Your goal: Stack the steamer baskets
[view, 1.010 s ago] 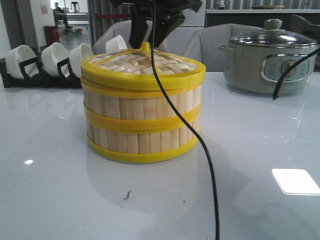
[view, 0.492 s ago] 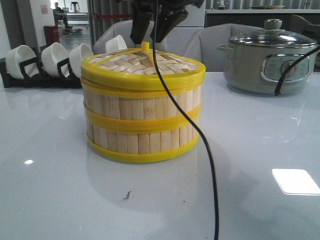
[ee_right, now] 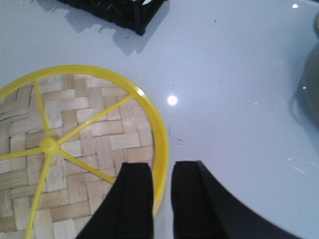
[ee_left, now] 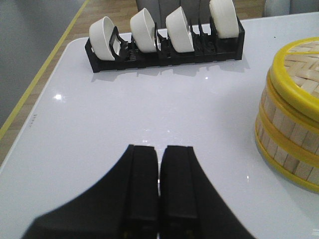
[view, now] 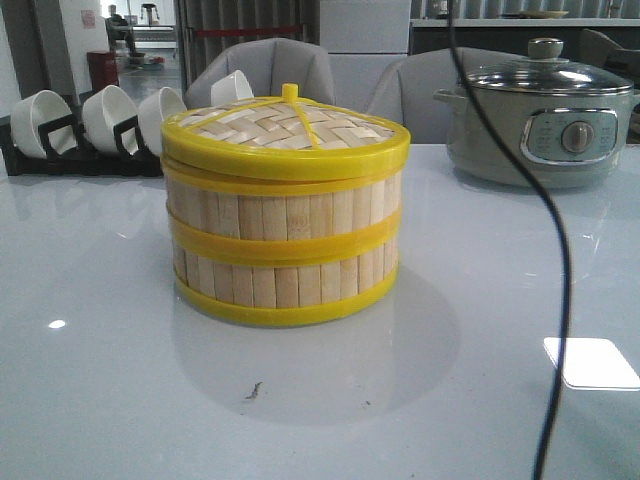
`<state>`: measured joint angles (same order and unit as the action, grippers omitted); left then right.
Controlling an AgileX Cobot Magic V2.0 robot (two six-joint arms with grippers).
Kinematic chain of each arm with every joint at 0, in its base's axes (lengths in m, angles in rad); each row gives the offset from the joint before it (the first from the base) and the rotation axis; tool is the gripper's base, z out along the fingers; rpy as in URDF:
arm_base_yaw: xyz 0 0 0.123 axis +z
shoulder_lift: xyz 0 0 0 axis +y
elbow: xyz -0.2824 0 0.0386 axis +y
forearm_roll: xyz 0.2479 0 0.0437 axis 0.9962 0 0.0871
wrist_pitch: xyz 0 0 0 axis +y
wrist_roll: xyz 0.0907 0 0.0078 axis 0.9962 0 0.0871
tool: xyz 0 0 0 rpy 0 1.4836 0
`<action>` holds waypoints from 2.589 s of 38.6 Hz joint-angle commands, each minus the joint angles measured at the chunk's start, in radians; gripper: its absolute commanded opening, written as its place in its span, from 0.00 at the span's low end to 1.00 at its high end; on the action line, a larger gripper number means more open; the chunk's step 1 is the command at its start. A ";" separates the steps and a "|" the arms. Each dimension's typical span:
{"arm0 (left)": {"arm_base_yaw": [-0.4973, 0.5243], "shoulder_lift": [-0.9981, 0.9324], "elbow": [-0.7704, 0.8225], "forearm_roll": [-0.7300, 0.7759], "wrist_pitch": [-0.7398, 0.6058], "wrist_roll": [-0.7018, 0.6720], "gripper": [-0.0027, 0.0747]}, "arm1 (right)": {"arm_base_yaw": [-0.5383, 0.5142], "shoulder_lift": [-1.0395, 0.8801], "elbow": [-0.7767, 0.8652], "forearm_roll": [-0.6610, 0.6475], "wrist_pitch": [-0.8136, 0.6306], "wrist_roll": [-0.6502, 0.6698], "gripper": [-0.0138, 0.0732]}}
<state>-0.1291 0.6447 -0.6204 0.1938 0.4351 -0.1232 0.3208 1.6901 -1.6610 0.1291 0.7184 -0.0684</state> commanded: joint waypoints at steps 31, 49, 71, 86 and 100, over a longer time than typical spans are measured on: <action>-0.001 -0.001 -0.029 0.006 -0.085 -0.008 0.15 | -0.389 -0.949 1.097 -0.002 -0.589 -0.004 0.44; -0.001 -0.001 -0.029 0.006 -0.085 -0.008 0.15 | -0.461 -1.311 1.344 -0.002 -0.599 -0.004 0.44; -0.001 -0.001 -0.029 0.006 -0.085 -0.008 0.15 | -0.473 -1.344 1.369 -0.002 -0.596 -0.004 0.21; -0.001 -0.001 -0.029 0.006 -0.085 -0.008 0.15 | -0.473 -1.344 1.369 -0.002 -0.591 -0.004 0.21; -0.001 -0.001 -0.029 0.006 -0.085 -0.008 0.15 | -0.473 -1.344 1.369 -0.002 -0.591 -0.004 0.21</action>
<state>-0.1291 0.6447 -0.6204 0.1954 0.4351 -0.1232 -0.1480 0.3396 -0.2603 0.1291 0.2067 -0.0684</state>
